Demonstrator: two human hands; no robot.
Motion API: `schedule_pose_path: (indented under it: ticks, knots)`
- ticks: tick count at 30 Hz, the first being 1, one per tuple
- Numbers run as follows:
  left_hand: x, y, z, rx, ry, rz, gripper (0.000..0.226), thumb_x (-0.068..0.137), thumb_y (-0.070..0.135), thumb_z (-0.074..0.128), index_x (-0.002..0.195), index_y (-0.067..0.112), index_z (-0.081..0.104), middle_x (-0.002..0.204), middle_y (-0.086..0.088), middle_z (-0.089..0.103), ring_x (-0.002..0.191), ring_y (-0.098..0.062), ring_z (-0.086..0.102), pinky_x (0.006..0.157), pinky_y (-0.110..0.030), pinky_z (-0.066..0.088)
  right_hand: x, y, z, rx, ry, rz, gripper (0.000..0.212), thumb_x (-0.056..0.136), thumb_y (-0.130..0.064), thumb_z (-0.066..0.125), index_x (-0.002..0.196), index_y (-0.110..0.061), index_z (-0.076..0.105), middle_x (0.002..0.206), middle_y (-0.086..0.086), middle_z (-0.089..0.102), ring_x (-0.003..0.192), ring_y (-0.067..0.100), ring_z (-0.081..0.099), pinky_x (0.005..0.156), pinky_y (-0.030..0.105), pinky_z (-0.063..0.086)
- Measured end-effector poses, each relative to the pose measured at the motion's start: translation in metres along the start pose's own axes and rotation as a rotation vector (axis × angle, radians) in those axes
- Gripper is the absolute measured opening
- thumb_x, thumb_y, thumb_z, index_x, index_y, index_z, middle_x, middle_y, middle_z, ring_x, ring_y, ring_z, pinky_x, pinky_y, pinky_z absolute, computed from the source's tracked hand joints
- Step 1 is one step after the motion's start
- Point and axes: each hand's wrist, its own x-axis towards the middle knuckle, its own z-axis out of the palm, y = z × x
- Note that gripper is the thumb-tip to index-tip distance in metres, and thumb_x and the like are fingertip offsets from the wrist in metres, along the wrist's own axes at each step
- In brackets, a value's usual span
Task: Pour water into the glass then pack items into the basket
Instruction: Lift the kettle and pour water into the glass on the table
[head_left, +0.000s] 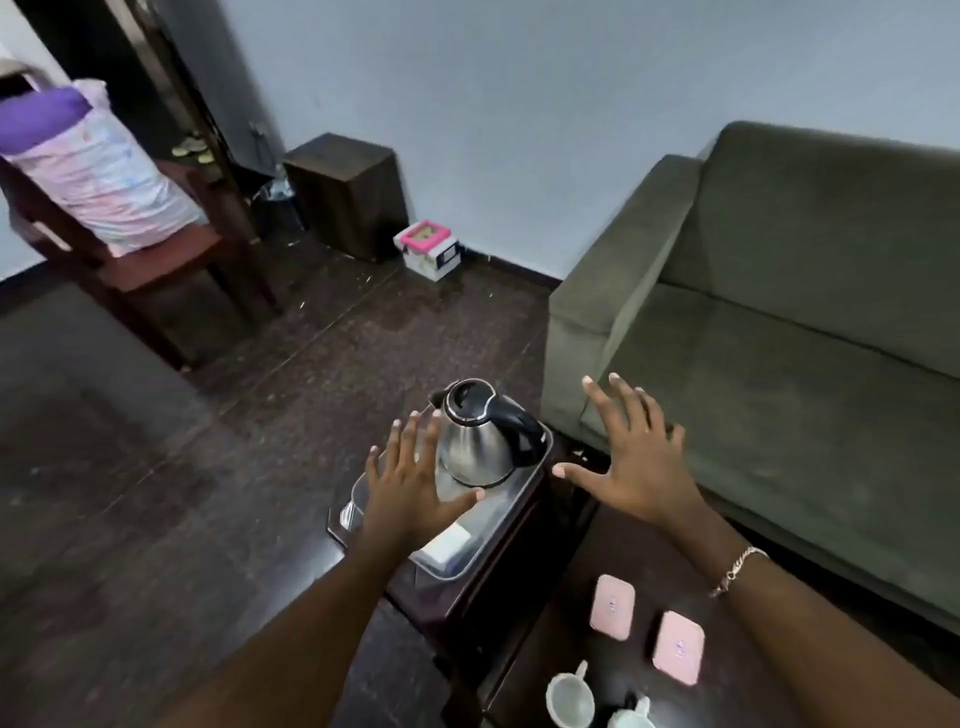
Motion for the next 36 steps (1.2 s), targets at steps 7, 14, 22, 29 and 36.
schedule_pose_path:
  ticks: [7, 14, 22, 29, 36]
  knots:
    - [0.01, -0.065, 0.092, -0.334, -0.044, -0.411, 0.129, 0.065, 0.076, 0.077, 0.16, 0.016, 0.014, 0.163, -0.012, 0.031, 0.148, -0.033, 0.035, 0.117, -0.055, 0.035, 0.034, -0.012, 0.097, 0.3, -0.07, -0.063, 0.1, 0.075, -0.077, 0.062, 0.158, -0.039, 0.021, 0.159, -0.003, 0.036, 0.146, 0.022, 0.035, 0.115, 0.054, 0.037]
    - [0.048, -0.095, 0.146, -0.632, 0.01, -0.481, 0.094, 0.065, 0.039, 0.095, 0.14, 0.014, 0.045, 0.135, -0.007, 0.055, 0.123, -0.027, 0.058, 0.103, -0.048, 0.051, 0.084, -0.007, 0.14, 0.454, -0.068, -0.03, 0.082, 0.076, -0.061, 0.078, 0.145, -0.029, 0.046, 0.13, -0.009, 0.056, 0.123, 0.013, 0.056, 0.104, 0.033, 0.045]
    - [0.068, -0.091, 0.17, -0.749, 0.156, -0.518, 0.075, 0.066, 0.023, 0.094, 0.125, 0.022, 0.048, 0.116, 0.0, 0.062, 0.099, -0.017, 0.063, 0.089, -0.032, 0.053, 0.13, 0.001, 0.16, 0.557, -0.306, 0.121, 0.058, 0.056, -0.063, 0.084, 0.083, -0.015, 0.065, 0.067, -0.007, 0.064, 0.061, 0.009, 0.059, 0.061, 0.03, 0.044]
    - [0.063, -0.099, 0.176, -0.729, 0.168, -0.494, 0.073, 0.068, 0.021, 0.091, 0.125, 0.024, 0.046, 0.112, 0.003, 0.061, 0.096, -0.017, 0.064, 0.083, -0.025, 0.047, 0.132, 0.001, 0.175, 0.733, -0.442, 0.169, 0.022, 0.065, -0.022, 0.085, 0.061, -0.016, 0.064, 0.053, -0.002, 0.066, 0.047, 0.008, 0.054, 0.052, 0.025, 0.04]
    - [0.056, -0.102, 0.157, -0.702, 0.178, -0.437, 0.069, 0.067, 0.025, 0.09, 0.116, 0.035, 0.043, 0.102, 0.012, 0.062, 0.088, -0.011, 0.064, 0.073, -0.018, 0.047, 0.108, -0.02, 0.16, 0.842, -0.23, 0.224, 0.023, 0.059, -0.018, 0.066, 0.055, -0.015, 0.044, 0.052, -0.005, 0.042, 0.05, 0.01, 0.04, 0.047, 0.026, 0.03]
